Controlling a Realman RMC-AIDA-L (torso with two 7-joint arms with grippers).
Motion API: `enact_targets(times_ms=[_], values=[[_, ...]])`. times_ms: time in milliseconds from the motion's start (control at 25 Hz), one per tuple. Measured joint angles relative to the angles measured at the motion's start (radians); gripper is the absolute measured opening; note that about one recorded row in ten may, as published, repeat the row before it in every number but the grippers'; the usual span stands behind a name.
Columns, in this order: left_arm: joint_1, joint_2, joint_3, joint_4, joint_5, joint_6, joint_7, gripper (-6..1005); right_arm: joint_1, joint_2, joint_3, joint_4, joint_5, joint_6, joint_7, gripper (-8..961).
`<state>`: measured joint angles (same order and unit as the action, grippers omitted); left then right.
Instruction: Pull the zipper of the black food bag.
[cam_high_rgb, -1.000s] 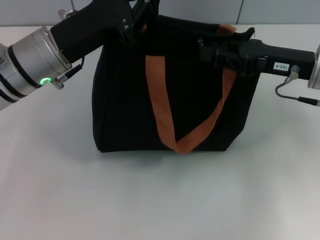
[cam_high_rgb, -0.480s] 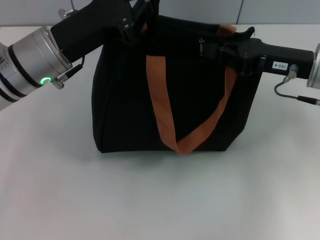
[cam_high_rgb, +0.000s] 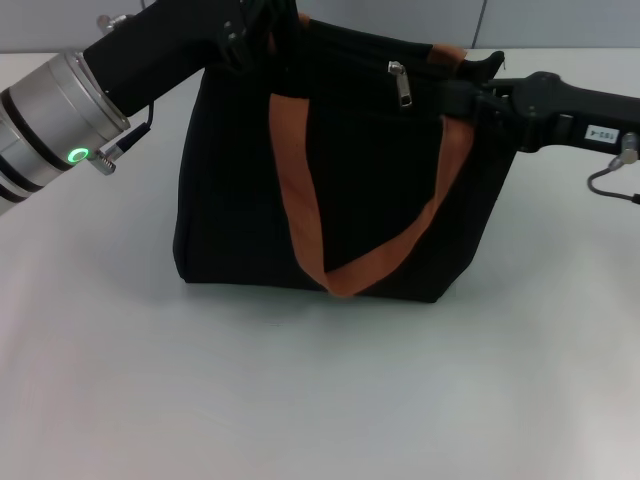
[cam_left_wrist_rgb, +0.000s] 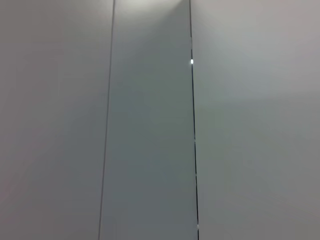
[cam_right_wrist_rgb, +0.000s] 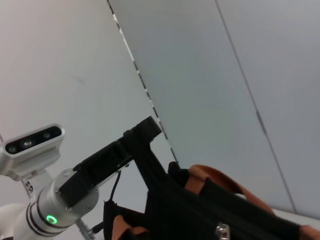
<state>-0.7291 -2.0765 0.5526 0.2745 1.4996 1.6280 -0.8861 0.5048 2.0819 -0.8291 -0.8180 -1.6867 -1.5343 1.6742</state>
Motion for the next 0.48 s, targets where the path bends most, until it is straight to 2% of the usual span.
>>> enact_targets(times_ms=[480], values=[[0.007, 0.001, -0.001, 0.0, -0.005, -0.001, -0.009, 21, -0.03, -0.003, 0.121, -0.003, -0.001, -0.095, -0.032, 10]])
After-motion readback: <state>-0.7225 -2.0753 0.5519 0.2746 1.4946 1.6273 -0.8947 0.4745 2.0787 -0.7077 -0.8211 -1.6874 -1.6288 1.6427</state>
